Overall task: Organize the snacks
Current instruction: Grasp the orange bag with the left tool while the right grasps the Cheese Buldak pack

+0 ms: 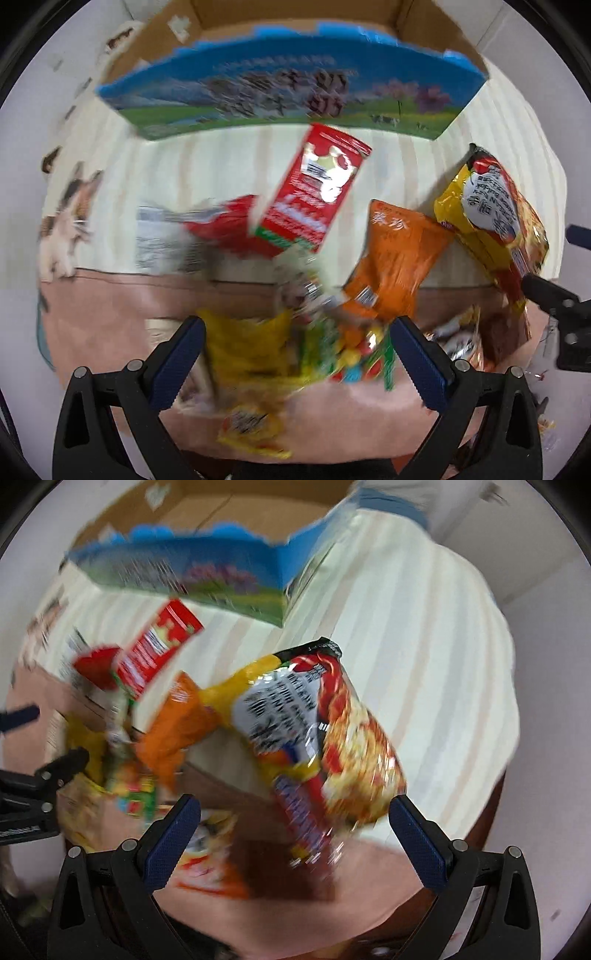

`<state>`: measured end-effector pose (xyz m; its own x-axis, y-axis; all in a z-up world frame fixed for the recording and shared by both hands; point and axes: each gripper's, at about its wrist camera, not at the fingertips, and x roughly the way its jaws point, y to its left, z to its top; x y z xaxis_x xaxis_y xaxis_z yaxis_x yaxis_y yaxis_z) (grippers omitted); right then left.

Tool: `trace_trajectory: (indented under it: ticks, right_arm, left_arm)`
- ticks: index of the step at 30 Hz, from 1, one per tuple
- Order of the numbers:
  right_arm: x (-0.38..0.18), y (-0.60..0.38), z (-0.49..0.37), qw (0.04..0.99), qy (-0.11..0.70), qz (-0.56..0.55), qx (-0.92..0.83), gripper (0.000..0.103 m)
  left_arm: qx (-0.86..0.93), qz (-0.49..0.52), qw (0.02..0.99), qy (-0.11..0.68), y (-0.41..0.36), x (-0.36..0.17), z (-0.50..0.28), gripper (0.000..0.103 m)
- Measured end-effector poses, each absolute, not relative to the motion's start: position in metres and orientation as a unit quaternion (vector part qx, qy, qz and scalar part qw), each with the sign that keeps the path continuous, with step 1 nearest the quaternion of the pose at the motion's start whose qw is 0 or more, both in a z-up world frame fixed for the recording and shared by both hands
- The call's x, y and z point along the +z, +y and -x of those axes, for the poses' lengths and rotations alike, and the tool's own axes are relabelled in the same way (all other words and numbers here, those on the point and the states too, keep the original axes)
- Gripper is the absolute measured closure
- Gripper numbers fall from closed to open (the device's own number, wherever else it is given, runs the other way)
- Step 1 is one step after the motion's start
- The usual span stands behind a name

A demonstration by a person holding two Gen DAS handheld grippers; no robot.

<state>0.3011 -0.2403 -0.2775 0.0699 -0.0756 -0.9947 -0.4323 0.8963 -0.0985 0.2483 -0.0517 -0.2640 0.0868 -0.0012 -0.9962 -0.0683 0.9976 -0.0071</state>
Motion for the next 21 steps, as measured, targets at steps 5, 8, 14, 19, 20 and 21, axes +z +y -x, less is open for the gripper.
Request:
trace_trajectory:
  ticks: [5,8,14,19,20,21]
  right_arm:
    - [-0.325,-0.242,-0.331,0.669,0.687,0.237,0.156,0.0]
    - [-0.346,-0.245,-0.339,0.659,0.693,0.241,0.166,0.0]
    - [-0.344,-0.294,-0.352,0.683,0.725,0.029,0.086,0.009]
    - [-0.346,-0.329,-0.342,0.672,0.731,-0.107,0.044,0.007]
    - [-0.345,-0.332,-0.341,0.671,0.731,-0.118,0.048,0.006]
    - [-0.343,-0.334,-0.339,0.671,0.729,-0.122,0.054,0.006]
  left_arm:
    - [0.016,0.049,0.716,0.696,-0.069,-0.296,-0.267,0.0]
    - [0.014,0.052,0.707,0.705,-0.079,-0.311,-0.272,0.0]
    - [0.008,0.066,0.719,0.692,-0.093,-0.318,-0.279,0.001]
    - [-0.018,0.068,0.726,0.684,-0.109,-0.322,-0.289,0.007]
    - [-0.028,0.065,0.725,0.685,-0.114,-0.325,-0.293,0.017]
    - [-0.032,0.063,0.721,0.689,-0.116,-0.327,-0.296,0.034]
